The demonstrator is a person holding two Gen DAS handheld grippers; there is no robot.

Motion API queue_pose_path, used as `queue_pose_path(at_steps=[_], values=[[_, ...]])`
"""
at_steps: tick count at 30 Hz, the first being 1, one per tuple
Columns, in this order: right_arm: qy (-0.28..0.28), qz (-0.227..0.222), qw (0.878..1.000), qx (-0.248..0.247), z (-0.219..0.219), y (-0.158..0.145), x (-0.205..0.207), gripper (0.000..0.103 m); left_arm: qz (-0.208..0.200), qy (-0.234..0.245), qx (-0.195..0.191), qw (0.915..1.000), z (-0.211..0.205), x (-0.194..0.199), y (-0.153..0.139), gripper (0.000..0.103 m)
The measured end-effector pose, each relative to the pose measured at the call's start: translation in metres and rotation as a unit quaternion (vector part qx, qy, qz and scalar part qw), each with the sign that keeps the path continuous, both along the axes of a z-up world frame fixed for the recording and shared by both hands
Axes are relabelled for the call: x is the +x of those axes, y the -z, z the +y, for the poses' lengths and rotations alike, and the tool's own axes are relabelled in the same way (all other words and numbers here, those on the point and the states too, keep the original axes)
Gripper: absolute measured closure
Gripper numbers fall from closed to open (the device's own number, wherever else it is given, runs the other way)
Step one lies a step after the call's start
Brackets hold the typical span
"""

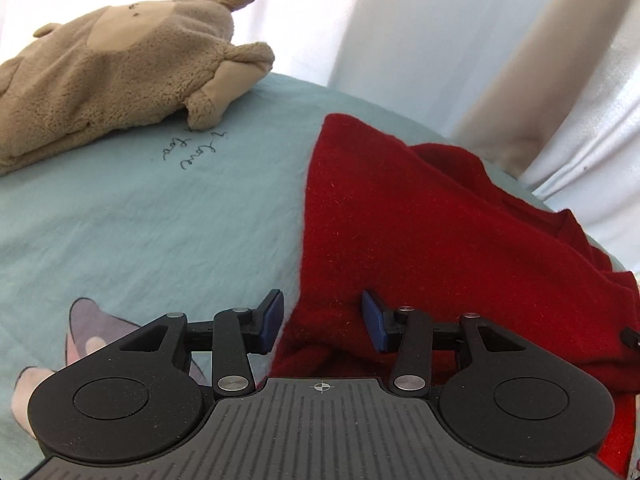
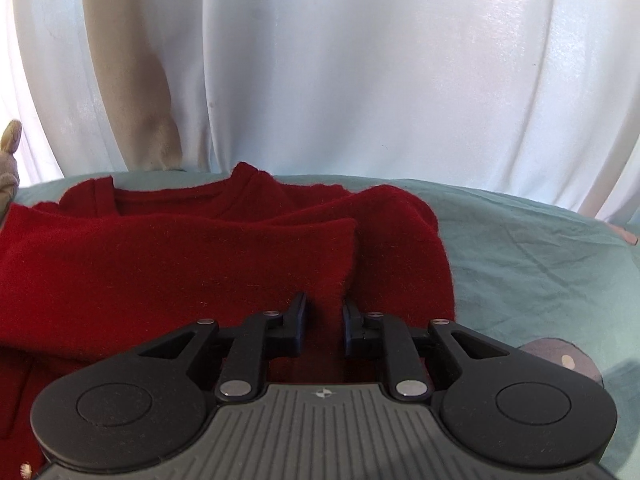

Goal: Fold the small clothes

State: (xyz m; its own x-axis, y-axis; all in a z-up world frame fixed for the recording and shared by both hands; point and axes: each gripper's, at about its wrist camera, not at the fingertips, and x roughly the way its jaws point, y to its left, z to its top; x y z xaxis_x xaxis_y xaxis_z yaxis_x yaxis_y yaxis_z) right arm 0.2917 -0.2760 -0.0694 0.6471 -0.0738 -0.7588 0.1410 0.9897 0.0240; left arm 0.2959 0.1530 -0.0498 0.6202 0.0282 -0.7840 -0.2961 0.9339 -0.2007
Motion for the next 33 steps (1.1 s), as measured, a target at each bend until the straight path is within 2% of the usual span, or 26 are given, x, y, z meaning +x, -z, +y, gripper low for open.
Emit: queue_pose_path(at_steps=[2,4,6,8,13,18,23,24,25,27,29,33], values=[[0.017,0.001,0.999,0.043,-0.012,-0.005,-0.010,0.082,-0.010,0.007,0.017,0.9998,-0.003,-0.004,-0.007,0.058],[0.028,0.002,0.996,0.087,-0.020,-0.007,-0.018,0.082,-0.014,0.013,0.013,0.9997,-0.004,-0.005,-0.010,0.058],[0.034,0.002,0.994,0.100,-0.022,-0.006,-0.022,0.082,-0.012,0.019,0.003,0.9997,-0.005,-0.004,-0.009,0.057],[0.029,0.006,0.996,0.087,-0.019,-0.003,-0.022,0.082,0.000,0.018,0.008,0.9998,-0.008,-0.001,-0.002,0.056],[0.001,0.001,1.000,0.022,-0.007,0.002,-0.022,0.083,0.011,0.011,0.002,0.9999,-0.006,0.000,0.011,0.045],[-0.013,-0.002,1.000,-0.025,0.004,0.003,-0.023,0.083,0.016,0.012,0.028,0.9994,-0.007,0.000,0.011,0.035],[-0.028,0.002,0.997,-0.068,0.014,0.003,-0.019,0.082,0.016,0.014,0.038,0.9990,-0.010,0.000,0.012,0.034],[-0.030,0.003,0.997,-0.075,0.015,0.004,-0.018,0.082,0.016,0.014,0.042,0.9989,-0.010,0.000,0.012,0.031],[-0.032,0.004,0.996,-0.080,0.016,0.004,-0.018,0.082,0.018,0.012,0.054,0.9983,-0.012,0.000,0.013,0.020],[-0.035,0.003,0.995,-0.090,0.017,0.005,-0.017,0.081,0.027,-0.001,0.076,0.9968,-0.011,0.000,0.016,0.007],[-0.040,0.001,0.993,-0.110,0.020,0.006,-0.017,0.074,0.023,-0.004,0.057,0.9981,-0.004,-0.003,0.020,0.006],[-0.047,0.002,0.989,-0.139,0.024,0.006,-0.018,0.068,0.024,-0.005,0.053,0.9983,0.000,-0.007,0.021,0.003]])
